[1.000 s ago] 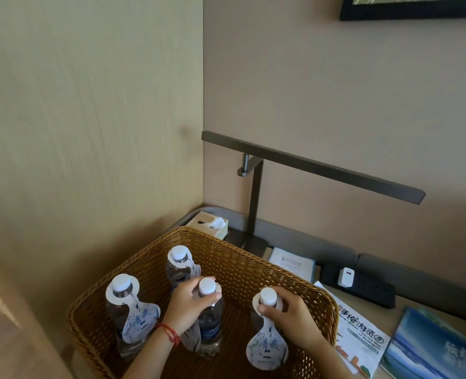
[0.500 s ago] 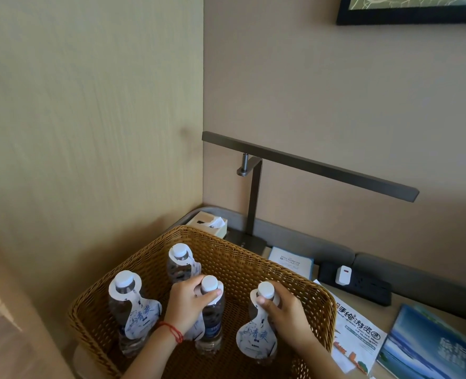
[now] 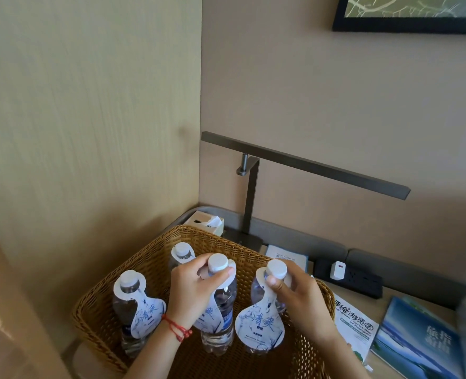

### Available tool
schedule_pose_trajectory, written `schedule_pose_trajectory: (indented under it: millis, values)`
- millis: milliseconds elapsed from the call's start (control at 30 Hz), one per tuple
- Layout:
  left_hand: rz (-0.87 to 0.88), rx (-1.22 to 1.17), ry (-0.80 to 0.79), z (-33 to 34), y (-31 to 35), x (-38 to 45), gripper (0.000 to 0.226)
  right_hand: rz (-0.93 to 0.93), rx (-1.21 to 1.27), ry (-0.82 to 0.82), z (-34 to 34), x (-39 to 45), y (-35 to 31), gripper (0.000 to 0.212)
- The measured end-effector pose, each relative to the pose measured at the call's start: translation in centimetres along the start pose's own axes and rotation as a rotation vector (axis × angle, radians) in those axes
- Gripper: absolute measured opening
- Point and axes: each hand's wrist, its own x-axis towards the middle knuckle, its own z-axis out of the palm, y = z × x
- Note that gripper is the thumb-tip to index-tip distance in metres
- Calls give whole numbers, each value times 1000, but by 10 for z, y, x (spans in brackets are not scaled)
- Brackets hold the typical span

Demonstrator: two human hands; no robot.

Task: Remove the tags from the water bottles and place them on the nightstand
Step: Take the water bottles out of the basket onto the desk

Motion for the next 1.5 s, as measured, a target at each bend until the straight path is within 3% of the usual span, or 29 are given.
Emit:
schedule_pose_trajectory:
  millis: [167, 433, 567, 800, 967, 1267, 1500]
  values:
    - [-17, -58, 3, -11, 24, -4, 18, -22, 37, 54, -5, -8, -22, 24]
    - [17, -83, 39, -9, 76, -17, 17, -130, 121, 10, -37, -26, -48, 35]
    - [41, -65, 88, 6, 107, -32, 20, -183, 207, 18, -69, -38, -61, 25]
    - [67, -82, 146, 53, 176, -68, 18, -238, 287, 16, -151, -72, -67, 32]
    - [53, -71, 146, 101, 216, -98, 25, -199, 243, 14, -212, -95, -41, 11]
    - [-130, -71, 51, 213, 207, -159, 14, -40, 153, 55, -282, -141, 43, 18]
    - [-103, -82, -75, 278, 186, -171, 11, 81, 88, 197, -311, -157, 99, 13]
